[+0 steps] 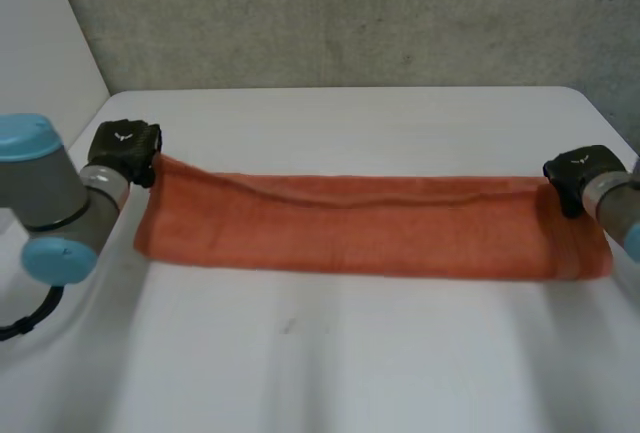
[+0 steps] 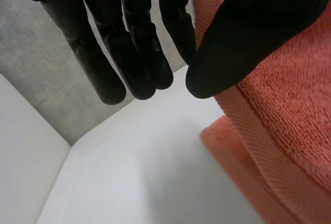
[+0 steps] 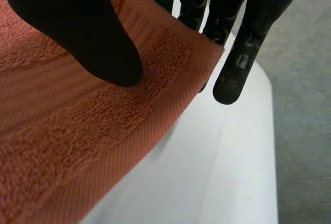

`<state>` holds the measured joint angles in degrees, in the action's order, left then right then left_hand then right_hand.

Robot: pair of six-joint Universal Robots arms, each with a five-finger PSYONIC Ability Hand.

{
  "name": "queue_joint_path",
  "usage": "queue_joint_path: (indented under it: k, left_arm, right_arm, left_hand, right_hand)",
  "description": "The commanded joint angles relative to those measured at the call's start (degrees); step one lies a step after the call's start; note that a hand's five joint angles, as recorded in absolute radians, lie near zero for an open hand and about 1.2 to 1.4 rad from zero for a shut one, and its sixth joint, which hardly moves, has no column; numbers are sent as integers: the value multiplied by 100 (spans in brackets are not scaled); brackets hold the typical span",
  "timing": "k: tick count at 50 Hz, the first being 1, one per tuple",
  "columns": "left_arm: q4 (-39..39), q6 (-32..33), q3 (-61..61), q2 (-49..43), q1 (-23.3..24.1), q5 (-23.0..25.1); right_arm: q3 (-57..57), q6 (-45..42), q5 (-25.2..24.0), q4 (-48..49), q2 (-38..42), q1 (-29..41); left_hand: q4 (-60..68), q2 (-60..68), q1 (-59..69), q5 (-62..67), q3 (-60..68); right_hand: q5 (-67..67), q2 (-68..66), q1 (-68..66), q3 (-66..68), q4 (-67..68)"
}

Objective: Fold the laundry

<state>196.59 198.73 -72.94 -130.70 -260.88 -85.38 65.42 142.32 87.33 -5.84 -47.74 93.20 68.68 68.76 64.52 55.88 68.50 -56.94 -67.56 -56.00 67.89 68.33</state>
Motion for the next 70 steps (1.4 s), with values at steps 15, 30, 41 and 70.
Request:
queue_joint_path:
  k: [15,30,41,70]
  left_arm:
    - [512,43,1045,-1168,300,3]
    - [917,8,-368,237,494,206]
    - [890,-88,-1548,1346,406,206]
    - [960,-1433,-2928,2383,345,241]
  right_arm:
    - [-1726,-30,706,408,1373,348]
    - [-470,1263,-154,601,-577,225]
    - [1145,1271,-777,487,-1992,-380]
    - [3020,1184,-2247,1322,-1502,-1480]
  left_hand:
    - [-5868,-5876,-5452,-5588,-5850]
    - [-5868,-5876,-5452,-5588,-5850]
    - [-5868,-5876,-5452,-5588,-5850]
    - [-5868,-5876,-5452,-5588,-5850]
  right_hand:
    - [5694,5756,4600,-5789,-5833]
    - [5694,5756,4600,-5789,-5833]
    - [5694,5756,4600,-5789,-5833]
    - [3314,3376,2220,-3409,-3453]
